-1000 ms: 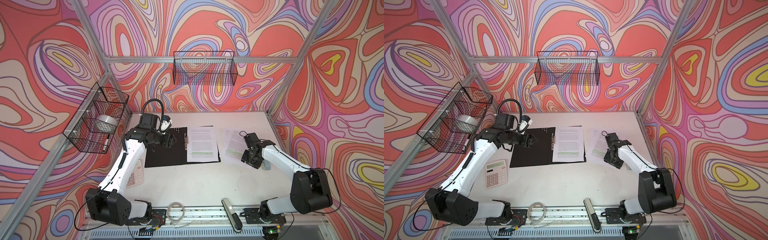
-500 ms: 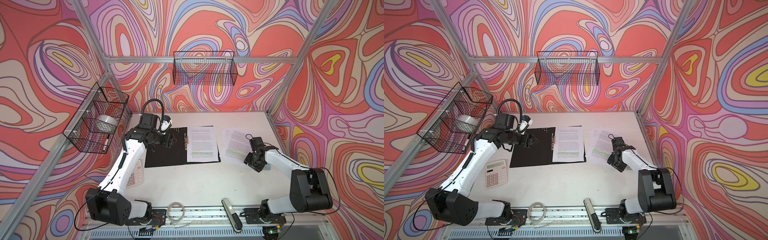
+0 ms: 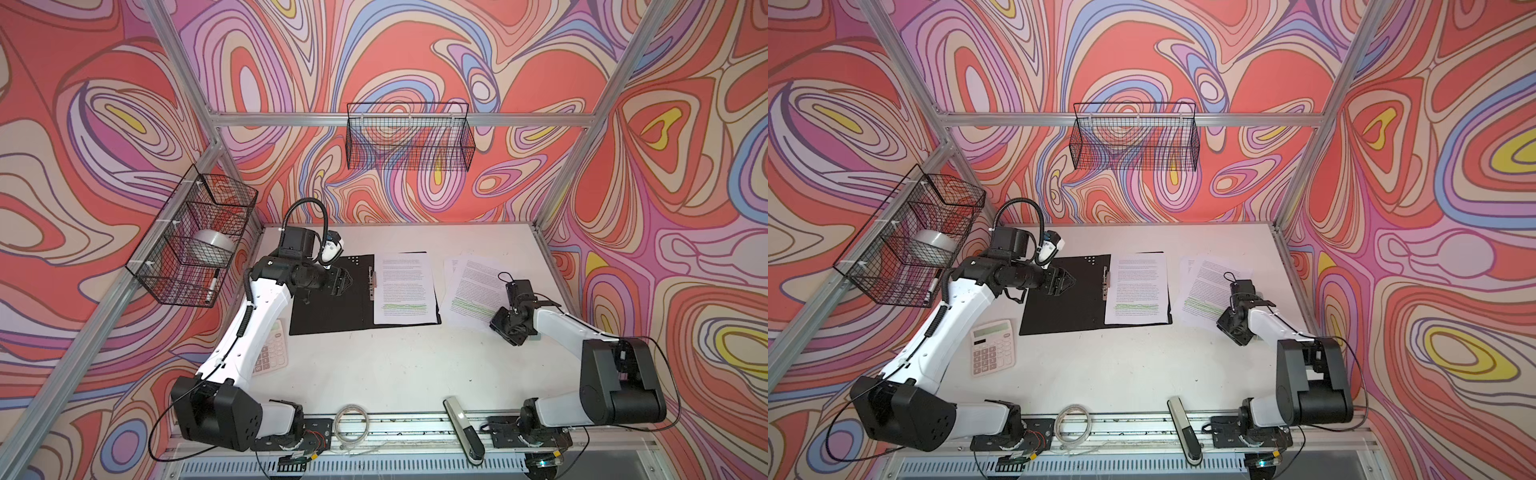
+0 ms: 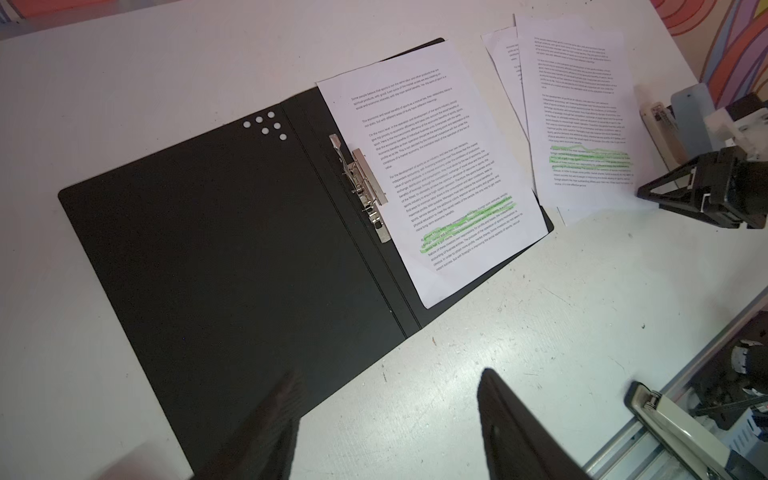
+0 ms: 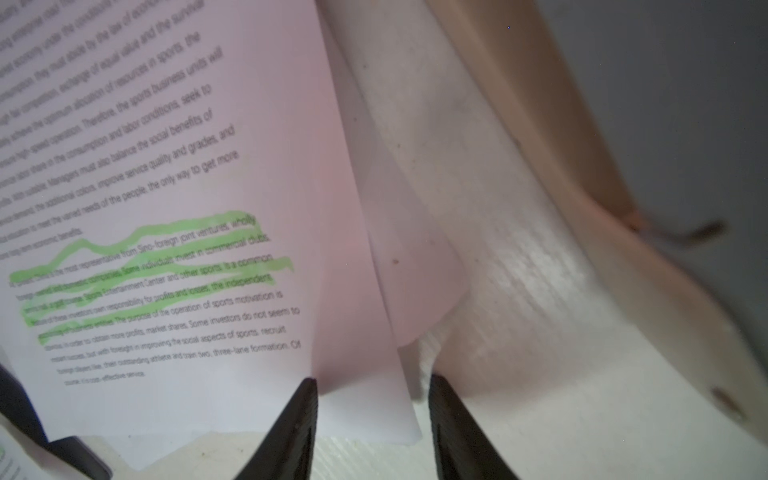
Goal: Put the files into the folder
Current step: 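Release the papers and move the right gripper back to the remaining stack, then pinch the edge of the remaining highlighted stack with the right gripper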
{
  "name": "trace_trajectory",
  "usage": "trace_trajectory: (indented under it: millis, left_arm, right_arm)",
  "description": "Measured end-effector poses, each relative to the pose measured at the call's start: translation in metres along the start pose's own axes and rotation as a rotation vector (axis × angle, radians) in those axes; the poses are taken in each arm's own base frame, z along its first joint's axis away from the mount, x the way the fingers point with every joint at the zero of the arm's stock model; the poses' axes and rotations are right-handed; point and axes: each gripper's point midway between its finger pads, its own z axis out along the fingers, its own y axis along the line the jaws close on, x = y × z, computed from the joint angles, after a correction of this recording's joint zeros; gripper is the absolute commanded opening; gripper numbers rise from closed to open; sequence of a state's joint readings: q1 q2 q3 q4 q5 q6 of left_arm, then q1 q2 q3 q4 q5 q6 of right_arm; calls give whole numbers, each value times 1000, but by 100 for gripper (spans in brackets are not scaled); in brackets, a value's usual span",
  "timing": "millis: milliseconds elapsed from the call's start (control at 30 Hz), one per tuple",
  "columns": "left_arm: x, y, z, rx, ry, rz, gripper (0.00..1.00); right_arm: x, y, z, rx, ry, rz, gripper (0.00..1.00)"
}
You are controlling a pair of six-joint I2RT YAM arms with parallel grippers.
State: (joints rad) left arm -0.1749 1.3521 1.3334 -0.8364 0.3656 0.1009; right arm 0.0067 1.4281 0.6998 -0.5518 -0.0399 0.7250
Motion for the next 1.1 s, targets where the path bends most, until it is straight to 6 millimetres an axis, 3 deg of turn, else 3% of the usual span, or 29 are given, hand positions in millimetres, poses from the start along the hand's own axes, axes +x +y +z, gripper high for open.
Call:
trace_trajectory:
  millis: [400, 467, 500, 600, 667, 1100]
  left_arm:
    - [0, 1, 0, -4, -1, 0, 68]
    - [0, 1, 0, -4, -2, 1, 68]
    - [-1, 1, 0, -4, -2, 1, 68]
    - [-1, 1, 0, -5, -3, 1, 68]
    - [-1, 1, 0, -5, -3, 1, 68]
    - [1, 1, -1, -11, -3, -2, 68]
  right_arm:
    - [1, 6, -23, -66, -33, -5, 12]
    - [2, 6, -26, -70, -33, -11, 3]
    - [2, 7, -27, -73, -32, -14, 3]
    - [2, 8, -30, -72, -27, -16, 30]
    - [0, 9, -32, -70, -30, -24, 39]
    - [2, 4, 0, -20, 25, -26, 44]
